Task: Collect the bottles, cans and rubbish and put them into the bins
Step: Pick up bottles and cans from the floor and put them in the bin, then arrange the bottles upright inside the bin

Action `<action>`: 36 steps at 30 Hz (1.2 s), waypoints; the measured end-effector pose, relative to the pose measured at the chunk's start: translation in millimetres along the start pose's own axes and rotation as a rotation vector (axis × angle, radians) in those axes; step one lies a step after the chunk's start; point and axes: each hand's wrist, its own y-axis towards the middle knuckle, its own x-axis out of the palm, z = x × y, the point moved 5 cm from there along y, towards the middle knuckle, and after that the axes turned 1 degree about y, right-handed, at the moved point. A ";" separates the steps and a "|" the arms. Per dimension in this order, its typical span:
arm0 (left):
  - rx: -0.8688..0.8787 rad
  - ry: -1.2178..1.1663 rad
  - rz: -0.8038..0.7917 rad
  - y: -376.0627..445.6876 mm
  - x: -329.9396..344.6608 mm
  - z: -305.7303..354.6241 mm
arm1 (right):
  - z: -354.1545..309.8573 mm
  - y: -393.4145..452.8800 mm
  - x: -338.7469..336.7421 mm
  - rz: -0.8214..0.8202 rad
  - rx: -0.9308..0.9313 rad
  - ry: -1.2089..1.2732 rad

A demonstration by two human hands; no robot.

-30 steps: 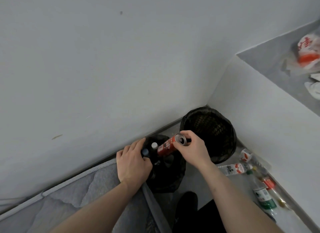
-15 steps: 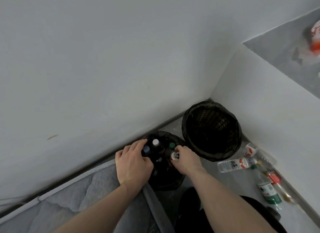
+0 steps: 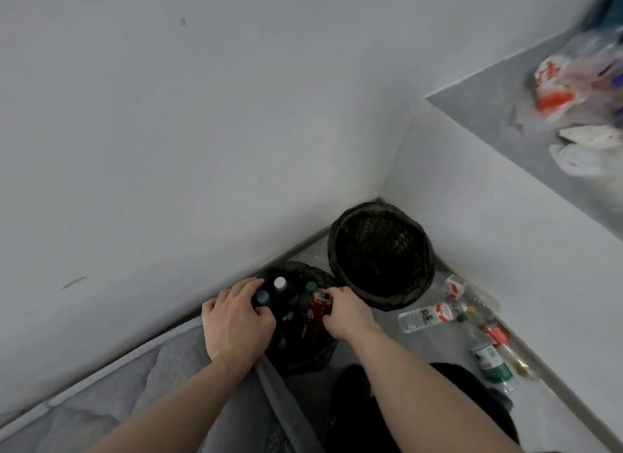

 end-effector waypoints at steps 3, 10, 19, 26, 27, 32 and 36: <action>0.015 0.011 -0.006 -3.5 -5.0 3.1 | 1.2 -21.0 -18.9 0.028 0.000 0.032; 0.285 0.137 -0.114 -10.0 -12.9 22.1 | 18.6 -101.3 -80.7 0.231 0.003 0.044; 0.791 0.203 -0.122 -45.7 -36.7 180.8 | 158.5 -238.0 -156.0 0.466 0.335 -0.025; 1.004 0.149 -0.160 -111.8 -31.4 310.8 | 275.5 -329.1 -127.0 0.397 0.584 0.010; 1.008 0.153 -0.195 -121.4 -23.5 323.6 | 288.1 -338.3 -120.2 0.382 0.607 0.022; 1.075 0.263 -0.311 -167.4 34.9 360.8 | 341.9 -362.6 -84.2 0.331 0.682 0.099; 1.098 0.381 -0.399 -187.4 80.2 366.5 | 367.4 -358.0 -55.5 0.275 0.694 0.163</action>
